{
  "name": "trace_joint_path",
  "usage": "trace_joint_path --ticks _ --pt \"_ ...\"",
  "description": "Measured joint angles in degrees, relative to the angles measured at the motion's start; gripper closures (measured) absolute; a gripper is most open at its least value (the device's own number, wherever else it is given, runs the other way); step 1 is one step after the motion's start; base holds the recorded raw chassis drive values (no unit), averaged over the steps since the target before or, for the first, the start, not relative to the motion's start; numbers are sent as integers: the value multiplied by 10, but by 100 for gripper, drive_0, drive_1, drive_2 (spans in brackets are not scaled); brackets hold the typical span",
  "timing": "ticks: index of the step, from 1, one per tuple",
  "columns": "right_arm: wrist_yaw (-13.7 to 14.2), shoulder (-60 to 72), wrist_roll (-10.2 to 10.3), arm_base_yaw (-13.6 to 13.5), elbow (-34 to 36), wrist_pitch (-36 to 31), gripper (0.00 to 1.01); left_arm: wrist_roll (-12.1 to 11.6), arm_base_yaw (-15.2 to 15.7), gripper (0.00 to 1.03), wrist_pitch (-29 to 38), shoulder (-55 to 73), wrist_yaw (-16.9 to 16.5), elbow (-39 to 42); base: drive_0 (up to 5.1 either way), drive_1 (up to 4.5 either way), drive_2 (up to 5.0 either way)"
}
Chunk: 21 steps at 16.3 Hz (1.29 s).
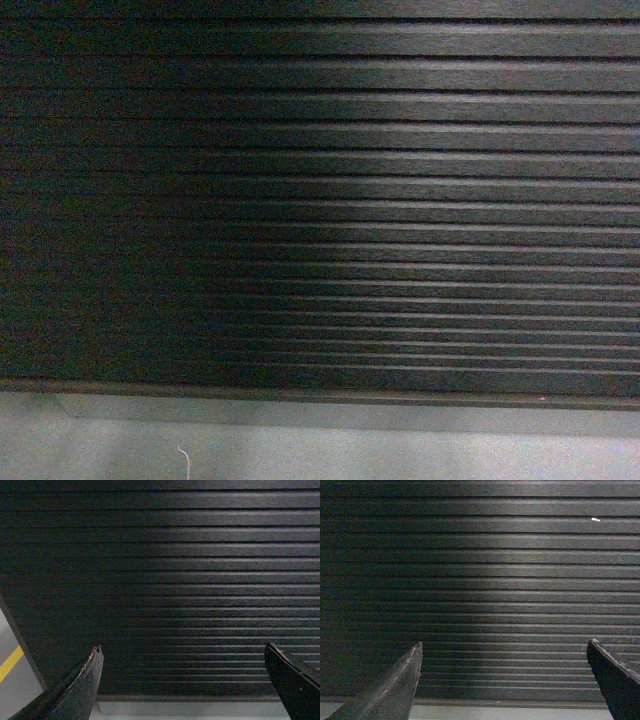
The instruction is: Place dark red mango on scale at checkout
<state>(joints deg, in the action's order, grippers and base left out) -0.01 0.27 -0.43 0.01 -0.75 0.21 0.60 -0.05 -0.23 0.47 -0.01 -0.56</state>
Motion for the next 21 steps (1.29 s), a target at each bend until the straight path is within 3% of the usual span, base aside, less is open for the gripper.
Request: trace_joint_path --ticks 21 --pt "-1 0 0 0 0 0 3 0 0 5 0 0 1 0 0 0 0"
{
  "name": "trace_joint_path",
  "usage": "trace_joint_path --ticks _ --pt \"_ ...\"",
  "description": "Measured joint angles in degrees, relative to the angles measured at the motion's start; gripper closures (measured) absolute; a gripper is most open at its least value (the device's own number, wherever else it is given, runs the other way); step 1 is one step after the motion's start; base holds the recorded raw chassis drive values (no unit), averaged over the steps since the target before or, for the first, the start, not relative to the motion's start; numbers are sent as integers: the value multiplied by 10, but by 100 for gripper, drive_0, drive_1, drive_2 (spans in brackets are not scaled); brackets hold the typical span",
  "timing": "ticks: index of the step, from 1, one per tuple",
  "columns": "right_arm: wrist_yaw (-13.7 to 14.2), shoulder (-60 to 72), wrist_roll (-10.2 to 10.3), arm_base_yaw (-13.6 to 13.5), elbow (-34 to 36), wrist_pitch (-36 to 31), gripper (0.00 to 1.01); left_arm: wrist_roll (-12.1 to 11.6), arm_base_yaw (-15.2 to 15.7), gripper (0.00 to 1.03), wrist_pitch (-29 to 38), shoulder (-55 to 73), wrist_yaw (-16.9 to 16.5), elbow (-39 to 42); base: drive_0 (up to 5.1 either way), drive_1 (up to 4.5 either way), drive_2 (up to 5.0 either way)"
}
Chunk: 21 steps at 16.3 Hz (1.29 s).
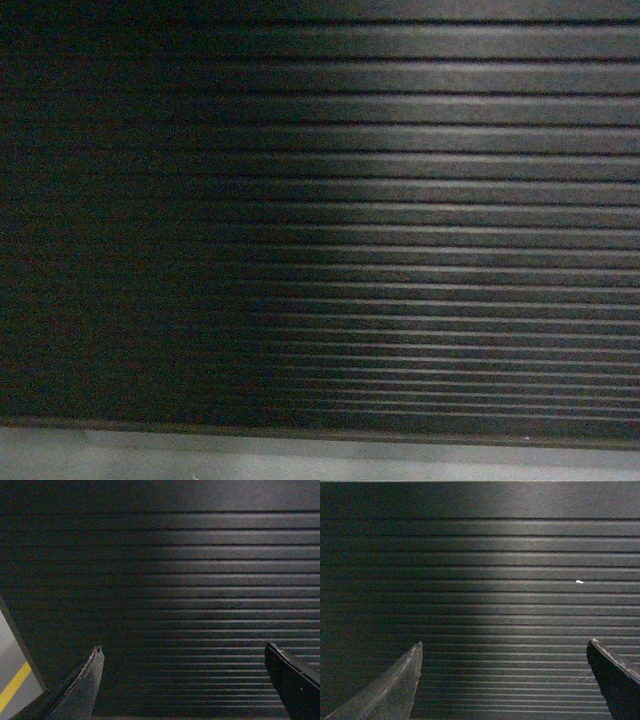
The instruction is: Place dark red mango on scale at checkout
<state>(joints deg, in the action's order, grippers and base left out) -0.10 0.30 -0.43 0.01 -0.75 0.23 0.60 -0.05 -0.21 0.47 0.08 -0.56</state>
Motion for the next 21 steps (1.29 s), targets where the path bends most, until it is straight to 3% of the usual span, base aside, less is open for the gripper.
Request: trace_joint_path --ticks 21 --pt "1 0 0 0 0 -4 3 0 0 5 6 0 -1 -2 0 0 0"
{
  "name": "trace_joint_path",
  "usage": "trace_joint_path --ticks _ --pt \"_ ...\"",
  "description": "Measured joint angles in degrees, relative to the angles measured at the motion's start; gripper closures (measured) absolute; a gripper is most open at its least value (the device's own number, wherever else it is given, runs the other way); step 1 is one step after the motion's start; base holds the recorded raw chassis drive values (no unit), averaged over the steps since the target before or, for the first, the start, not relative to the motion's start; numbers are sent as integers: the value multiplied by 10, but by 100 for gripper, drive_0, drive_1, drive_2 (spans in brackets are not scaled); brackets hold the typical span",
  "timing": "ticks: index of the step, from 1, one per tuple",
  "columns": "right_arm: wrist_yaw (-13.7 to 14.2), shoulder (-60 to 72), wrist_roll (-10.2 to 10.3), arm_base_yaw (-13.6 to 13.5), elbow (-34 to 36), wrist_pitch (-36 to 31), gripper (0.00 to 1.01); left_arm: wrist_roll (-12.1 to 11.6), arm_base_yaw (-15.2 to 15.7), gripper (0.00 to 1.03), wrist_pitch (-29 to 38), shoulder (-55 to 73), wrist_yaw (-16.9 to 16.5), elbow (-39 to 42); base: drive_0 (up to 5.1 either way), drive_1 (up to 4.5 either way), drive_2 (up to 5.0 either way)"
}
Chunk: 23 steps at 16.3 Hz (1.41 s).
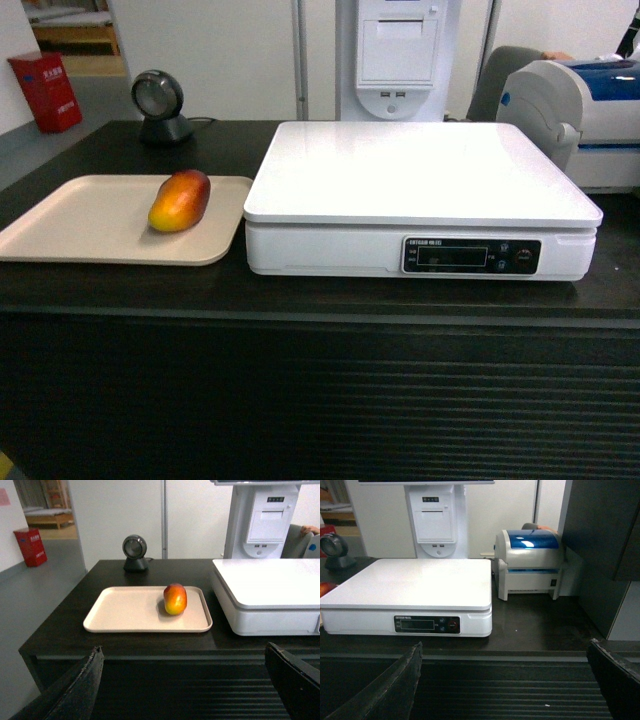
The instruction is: Place dark red mango on scale at checkout
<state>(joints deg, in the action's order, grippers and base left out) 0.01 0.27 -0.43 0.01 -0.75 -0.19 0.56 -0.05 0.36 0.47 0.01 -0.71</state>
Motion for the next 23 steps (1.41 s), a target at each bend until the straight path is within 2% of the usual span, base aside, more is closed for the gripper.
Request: trace_joint_path --ticks 23 --pt "0 0 0 0 0 4 3 0 0 5 -6 0 0 1 0 0 0"
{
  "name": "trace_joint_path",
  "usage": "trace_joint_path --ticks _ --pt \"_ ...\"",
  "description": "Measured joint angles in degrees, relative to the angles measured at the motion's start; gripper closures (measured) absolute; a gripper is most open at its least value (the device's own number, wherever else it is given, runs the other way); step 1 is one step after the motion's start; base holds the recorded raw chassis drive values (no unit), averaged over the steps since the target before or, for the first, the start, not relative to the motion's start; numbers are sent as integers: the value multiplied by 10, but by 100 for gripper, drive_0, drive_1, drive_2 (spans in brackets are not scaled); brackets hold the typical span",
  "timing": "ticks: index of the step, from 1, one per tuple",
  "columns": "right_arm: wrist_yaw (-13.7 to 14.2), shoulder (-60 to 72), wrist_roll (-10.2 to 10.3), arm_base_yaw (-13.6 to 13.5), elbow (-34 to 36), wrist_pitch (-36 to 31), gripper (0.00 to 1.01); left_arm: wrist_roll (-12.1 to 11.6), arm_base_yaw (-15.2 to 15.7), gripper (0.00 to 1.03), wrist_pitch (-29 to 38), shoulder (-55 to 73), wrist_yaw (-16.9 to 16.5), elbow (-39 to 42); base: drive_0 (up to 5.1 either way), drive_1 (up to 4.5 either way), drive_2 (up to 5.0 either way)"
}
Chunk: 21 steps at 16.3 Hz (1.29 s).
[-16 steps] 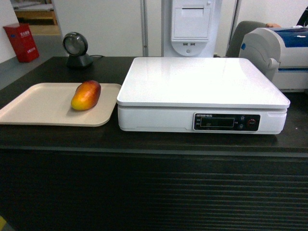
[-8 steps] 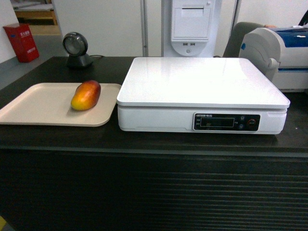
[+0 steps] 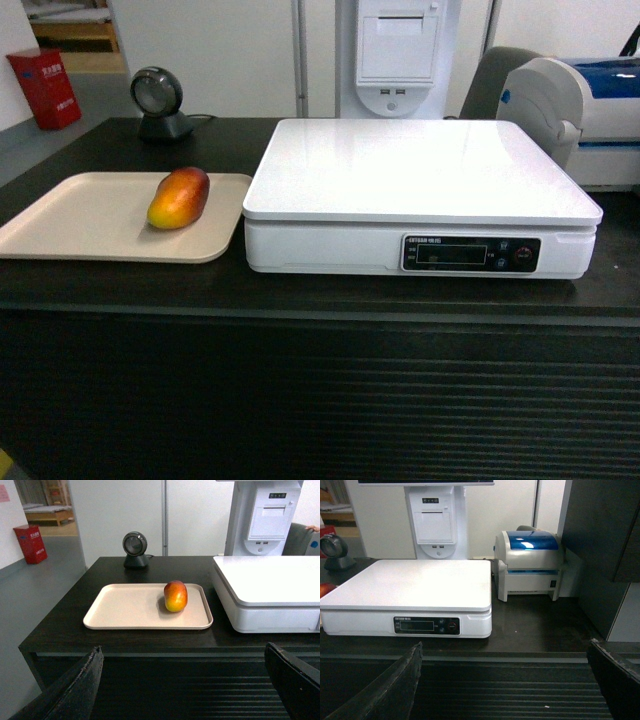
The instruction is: Place dark red mango on scale at checkout
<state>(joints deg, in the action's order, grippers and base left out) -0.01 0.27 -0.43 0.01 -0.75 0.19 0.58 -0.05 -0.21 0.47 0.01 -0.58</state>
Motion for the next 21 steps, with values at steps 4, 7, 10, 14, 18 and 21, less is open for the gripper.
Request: trace_joint_path --ticks 4,7,10,14,18,21 --pt "0 0 0 0 0 0 3 0 0 5 0 0 0 0 0 0 0" --pt "0 0 0 0 0 0 3 31 -75 5 -27 128 189 -45 0 0 0" --pt "0 0 0 0 0 1 3 24 -83 5 105 278 189 -92 0 0 0" --pt "0 0 0 0 0 1 3 -10 -65 5 255 581 63 -238 0 0 0" --pt "0 0 0 0 0 0 3 -16 -26 5 257 846 -23 -407 0 0 0" --pt "0 0 0 0 0 0 3 -21 -16 5 206 1007 -54 -555 0 0 0"
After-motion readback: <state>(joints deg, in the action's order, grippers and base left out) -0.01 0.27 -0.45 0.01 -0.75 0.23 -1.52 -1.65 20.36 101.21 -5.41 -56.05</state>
